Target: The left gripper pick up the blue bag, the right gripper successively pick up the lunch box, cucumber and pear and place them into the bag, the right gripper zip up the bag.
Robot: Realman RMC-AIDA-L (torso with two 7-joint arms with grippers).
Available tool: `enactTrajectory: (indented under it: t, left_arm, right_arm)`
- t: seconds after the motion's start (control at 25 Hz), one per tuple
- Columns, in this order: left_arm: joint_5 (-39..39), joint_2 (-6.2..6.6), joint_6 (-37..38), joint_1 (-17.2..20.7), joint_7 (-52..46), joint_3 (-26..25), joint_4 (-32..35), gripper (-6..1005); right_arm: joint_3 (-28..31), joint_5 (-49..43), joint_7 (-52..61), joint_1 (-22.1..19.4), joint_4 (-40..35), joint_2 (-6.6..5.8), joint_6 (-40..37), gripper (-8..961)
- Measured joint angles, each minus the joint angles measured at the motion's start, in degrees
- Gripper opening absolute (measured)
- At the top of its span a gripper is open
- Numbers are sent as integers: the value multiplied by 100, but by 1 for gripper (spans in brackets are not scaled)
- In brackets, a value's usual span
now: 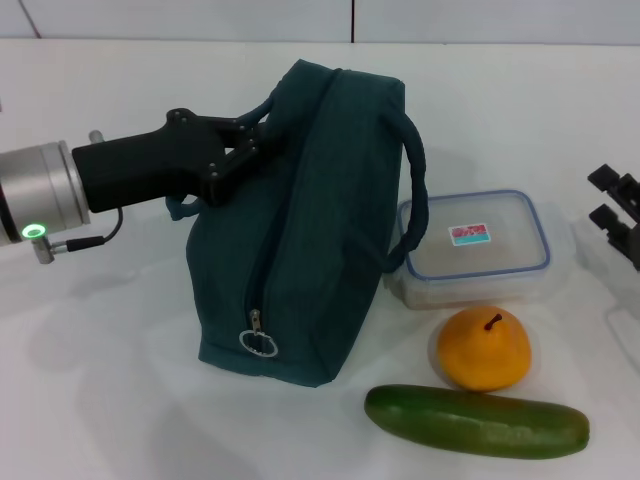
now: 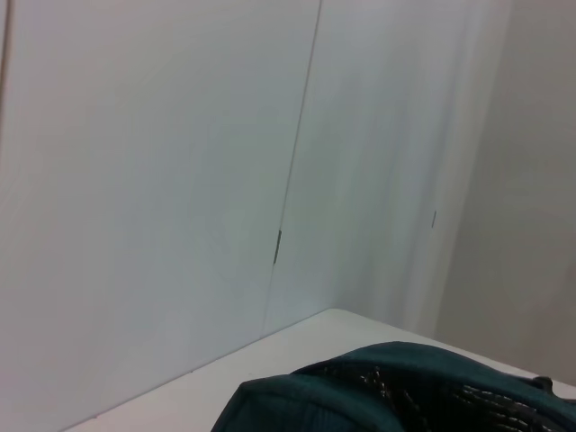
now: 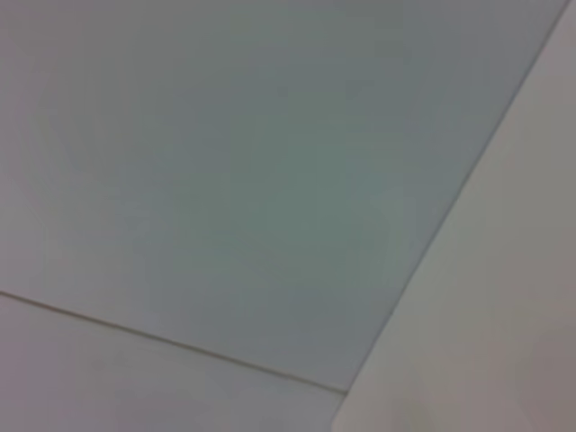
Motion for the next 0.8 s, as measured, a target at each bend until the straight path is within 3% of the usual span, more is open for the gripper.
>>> enactTrajectory:
  t: [0.48, 0.8]
  left_arm:
    - [-91, -2, 16, -1, -1, 60, -10, 39]
    - [-192, -6, 18, -55, 27, 233, -63, 39]
  right_arm:
    - [5, -829, 164, 344, 7, 0, -11, 801]
    - [-18, -870, 333, 416, -288, 0, -47, 798]
